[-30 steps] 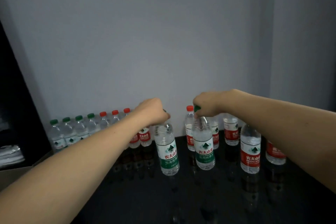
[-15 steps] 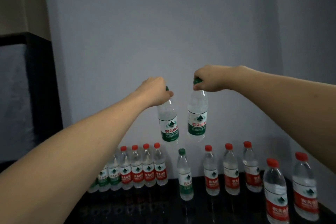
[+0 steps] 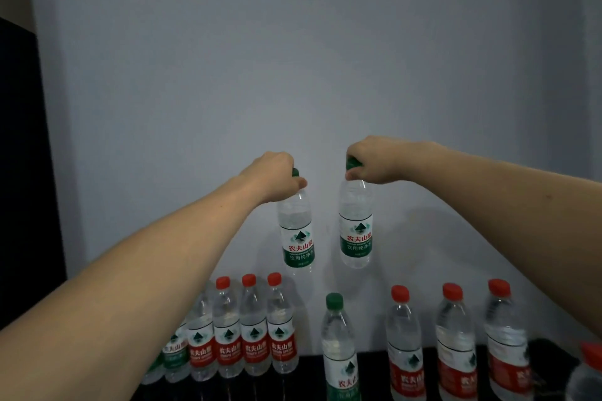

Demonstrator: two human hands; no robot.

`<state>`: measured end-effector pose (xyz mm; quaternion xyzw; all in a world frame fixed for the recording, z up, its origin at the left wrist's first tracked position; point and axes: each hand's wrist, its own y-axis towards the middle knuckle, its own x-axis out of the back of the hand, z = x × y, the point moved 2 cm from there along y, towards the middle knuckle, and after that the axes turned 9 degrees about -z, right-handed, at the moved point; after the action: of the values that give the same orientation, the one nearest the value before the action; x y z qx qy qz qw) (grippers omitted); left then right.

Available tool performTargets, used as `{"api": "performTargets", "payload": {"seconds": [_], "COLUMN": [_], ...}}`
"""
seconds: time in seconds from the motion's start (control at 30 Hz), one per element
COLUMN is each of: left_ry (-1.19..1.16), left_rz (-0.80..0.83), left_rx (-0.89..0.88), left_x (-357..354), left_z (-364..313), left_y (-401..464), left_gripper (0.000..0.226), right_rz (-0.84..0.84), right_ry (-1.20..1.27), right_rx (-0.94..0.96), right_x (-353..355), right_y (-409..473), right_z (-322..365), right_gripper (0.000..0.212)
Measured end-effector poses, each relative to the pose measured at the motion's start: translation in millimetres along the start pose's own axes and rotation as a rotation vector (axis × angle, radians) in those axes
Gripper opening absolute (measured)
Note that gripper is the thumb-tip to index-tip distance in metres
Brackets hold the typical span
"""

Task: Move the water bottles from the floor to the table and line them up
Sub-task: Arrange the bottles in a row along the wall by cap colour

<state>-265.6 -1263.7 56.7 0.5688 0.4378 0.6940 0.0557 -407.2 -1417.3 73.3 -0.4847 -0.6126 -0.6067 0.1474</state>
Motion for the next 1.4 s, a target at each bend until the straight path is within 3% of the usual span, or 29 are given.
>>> {"api": "performTargets", "payload": {"seconds": [0.27, 0.73, 0.93, 1.4], "left_ry": [-0.003, 0.062, 0.23, 0.176], "left_rz": [0.113, 0.272, 0.177, 0.139], "left_rx": [-0.039, -0.082, -0.225, -0.198], "left_x": [-102, -235, -262, -281], "left_z": [13, 43, 43, 52], "left_y": [1, -37, -50, -48], "left_gripper": [0.032, 0.034, 0.038, 0.038], "right_rz": [0.056, 0.202, 0.235, 0.257], "right_ry": [0.08, 0.183, 0.206, 0.24], "right_rx": [0.011, 0.029, 0.033, 0.014], "right_x": [-108, -226, -256, -285], "right_y": [-2, -21, -22, -17], "right_z": [2, 25, 39, 43], "right_gripper": [0.034, 0.036, 0.037, 0.039]}}
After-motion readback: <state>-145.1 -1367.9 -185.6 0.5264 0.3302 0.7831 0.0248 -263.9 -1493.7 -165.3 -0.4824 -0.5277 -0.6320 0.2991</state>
